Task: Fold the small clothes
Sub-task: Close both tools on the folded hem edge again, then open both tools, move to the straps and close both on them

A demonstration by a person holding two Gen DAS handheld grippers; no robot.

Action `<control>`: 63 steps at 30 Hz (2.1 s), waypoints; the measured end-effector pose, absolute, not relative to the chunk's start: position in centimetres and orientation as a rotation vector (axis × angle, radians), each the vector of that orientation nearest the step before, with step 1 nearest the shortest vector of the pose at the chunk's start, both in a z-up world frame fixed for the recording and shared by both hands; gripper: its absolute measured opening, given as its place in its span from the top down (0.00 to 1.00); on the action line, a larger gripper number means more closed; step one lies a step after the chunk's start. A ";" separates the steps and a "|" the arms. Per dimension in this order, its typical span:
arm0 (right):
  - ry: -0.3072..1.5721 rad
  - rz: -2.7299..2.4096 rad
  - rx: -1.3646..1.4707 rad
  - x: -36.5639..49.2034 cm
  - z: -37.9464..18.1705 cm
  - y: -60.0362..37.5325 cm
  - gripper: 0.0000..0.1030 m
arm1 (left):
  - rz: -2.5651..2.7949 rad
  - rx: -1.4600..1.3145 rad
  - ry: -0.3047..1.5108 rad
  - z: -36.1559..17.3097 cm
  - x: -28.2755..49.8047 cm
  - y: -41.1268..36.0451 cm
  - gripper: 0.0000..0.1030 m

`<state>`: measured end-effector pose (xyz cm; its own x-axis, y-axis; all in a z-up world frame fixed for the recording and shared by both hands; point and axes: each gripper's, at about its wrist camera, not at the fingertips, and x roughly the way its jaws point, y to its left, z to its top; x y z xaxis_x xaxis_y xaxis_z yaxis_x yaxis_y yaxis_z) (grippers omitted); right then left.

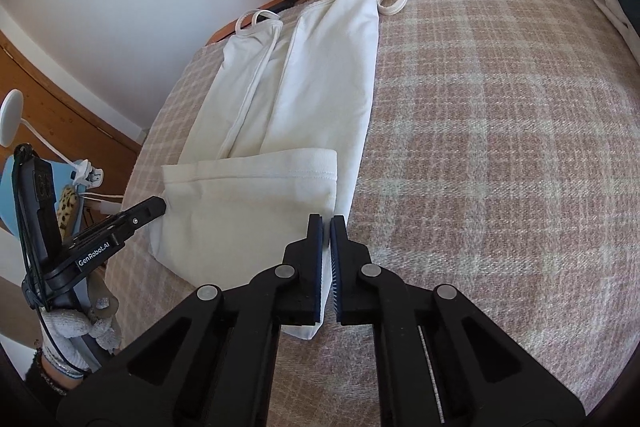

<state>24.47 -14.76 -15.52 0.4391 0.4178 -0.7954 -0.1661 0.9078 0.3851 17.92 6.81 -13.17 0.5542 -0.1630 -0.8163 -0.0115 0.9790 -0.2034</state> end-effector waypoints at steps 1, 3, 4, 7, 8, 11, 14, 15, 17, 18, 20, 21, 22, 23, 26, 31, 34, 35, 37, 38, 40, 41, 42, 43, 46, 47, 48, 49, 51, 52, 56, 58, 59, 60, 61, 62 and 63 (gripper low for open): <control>1.040 0.372 0.263 24.4 -15.2 -14.7 0.95 | -0.094 -0.190 0.960 -12.7 17.8 6.8 0.95; 1.025 0.382 0.253 24.2 -14.6 -14.5 0.95 | -0.084 -0.163 0.920 -11.9 17.6 6.8 0.90; 1.021 0.383 0.246 24.2 -14.4 -14.4 0.94 | -0.088 -0.157 0.910 -11.5 17.7 6.8 0.88; 1.013 0.390 0.228 24.2 -13.8 -14.0 0.89 | -0.122 -0.201 0.906 -10.6 18.3 7.3 0.88; 1.008 0.391 0.232 24.3 -13.5 -14.1 0.82 | -0.132 -0.227 0.906 -10.3 18.6 7.5 0.88; 1.000 0.401 0.274 24.8 -12.6 -14.9 0.70 | -0.177 -0.300 0.921 -9.8 19.9 8.0 0.80; 0.995 0.423 0.322 25.8 -11.1 -16.1 0.70 | -0.216 -0.311 0.925 -9.0 21.5 8.3 0.80; 0.993 0.428 0.333 26.3 -10.6 -16.5 0.70 | -0.219 -0.306 0.925 -8.7 22.1 8.4 0.80; 0.991 0.429 0.346 27.5 -9.6 -17.1 0.70 | -0.232 -0.301 0.933 -8.3 23.6 8.9 0.79; 0.995 0.433 0.349 28.2 -9.2 -17.3 0.70 | -0.233 -0.300 0.938 -8.1 24.4 9.2 0.79; 1.004 0.425 0.347 30.1 -8.8 -17.4 0.70 | -0.219 -0.315 0.940 -8.0 26.1 10.1 0.79; 1.004 0.410 0.348 31.1 -8.9 -17.7 0.70 | -0.211 -0.326 0.940 -8.1 27.0 10.5 0.79; 1.010 0.404 0.352 32.1 -9.1 -17.9 0.70 | -0.201 -0.336 0.941 -8.2 27.9 10.9 0.79; 1.019 0.405 0.365 33.2 -9.4 -18.0 0.70 | -0.199 -0.350 0.946 -8.5 28.9 11.3 0.79; 1.045 0.397 0.369 36.1 -10.8 -18.0 0.70 | -0.196 -0.375 0.974 -9.9 31.7 11.8 0.76; 1.060 0.408 0.427 39.9 -13.7 -17.7 0.70 | -0.232 -0.502 1.011 -12.8 35.0 12.2 0.67; 1.065 0.413 0.484 41.8 -15.3 -17.8 0.70 | -0.250 -0.560 1.030 -14.2 36.7 12.1 0.66; 1.065 0.412 0.490 42.4 -15.7 -17.7 0.70 | -0.252 -0.555 1.036 -14.6 37.2 11.9 0.66; 1.066 0.407 0.486 43.5 -16.5 -17.5 0.70 | -0.249 -0.517 1.041 -15.1 38.0 11.3 0.66; 1.067 0.404 0.482 44.0 -16.9 -17.4 0.70 | -0.252 -0.495 1.040 -15.2 38.3 11.0 0.66; 1.066 0.405 0.470 44.9 -17.5 -17.2 0.70 | -0.255 -0.468 1.035 -15.5 38.8 10.5 0.66; 1.061 0.407 0.464 45.3 -17.6 -17.1 0.70 | -0.256 -0.464 1.023 -15.5 39.1 10.5 0.66; 1.052 0.409 0.457 45.6 -17.6 -17.1 0.70 | -0.258 -0.466 1.017 -15.4 39.6 10.6 0.66; 1.042 0.407 0.448 45.8 -17.5 -17.0 0.70 | -0.259 -0.469 1.013 -15.4 40.0 10.7 0.66; 1.021 0.404 0.448 46.9 -17.5 -17.1 0.70 | -0.254 -0.508 0.996 -15.5 40.9 11.3 0.66; 1.017 0.406 0.454 47.1 -17.6 -17.2 0.70 | -0.255 -0.517 0.990 -15.6 41.1 11.4 0.66; 1.016 0.410 0.459 47.3 -17.7 -17.2 0.70 | -0.257 -0.521 0.986 -15.7 41.3 11.3 0.66; 1.015 0.415 0.463 47.4 -17.8 -17.2 0.70 | -0.261 -0.520 0.983 -15.7 41.4 11.2 0.69; 1.016 0.425 0.451 47.5 -17.9 -17.0 0.75 | -0.260 -0.504 0.979 -15.7 41.6 11.0 0.70; 1.022 0.430 0.442 47.6 -17.9 -16.8 0.83 | -0.265 -0.495 0.983 -15.6 41.6 10.9 0.83; 1.011 0.445 0.440 47.4 -17.5 -16.7 0.89 | -0.274 -0.509 0.972 -15.4 41.6 10.7 0.97; 1.001 0.452 0.447 47.2 -17.1 -16.9 0.91 | -0.281 -0.534 0.954 -14.9 41.2 11.0 0.98; 0.995 0.459 0.453 47.1 -16.8 -17.0 0.91 | -0.287 -0.545 0.945 -14.5 41.1 11.2 0.98; 0.988 0.467 0.458 46.8 -16.5 -17.0 0.91 | -0.295 -0.549 0.939 -14.2 40.9 11.3 0.98; 0.979 0.474 0.459 46.6 -16.1 -17.1 0.91 | -0.300 -0.547 0.934 -13.9 40.7 11.3 0.98; 0.970 0.481 0.458 46.3 -15.7 -17.2 0.91 | -0.305 -0.540 0.926 -13.5 40.5 11.2 0.98; 0.963 0.488 0.457 46.1 -15.3 -17.2 0.92 | -0.309 -0.537 0.919 -13.1 40.2 11.2 0.98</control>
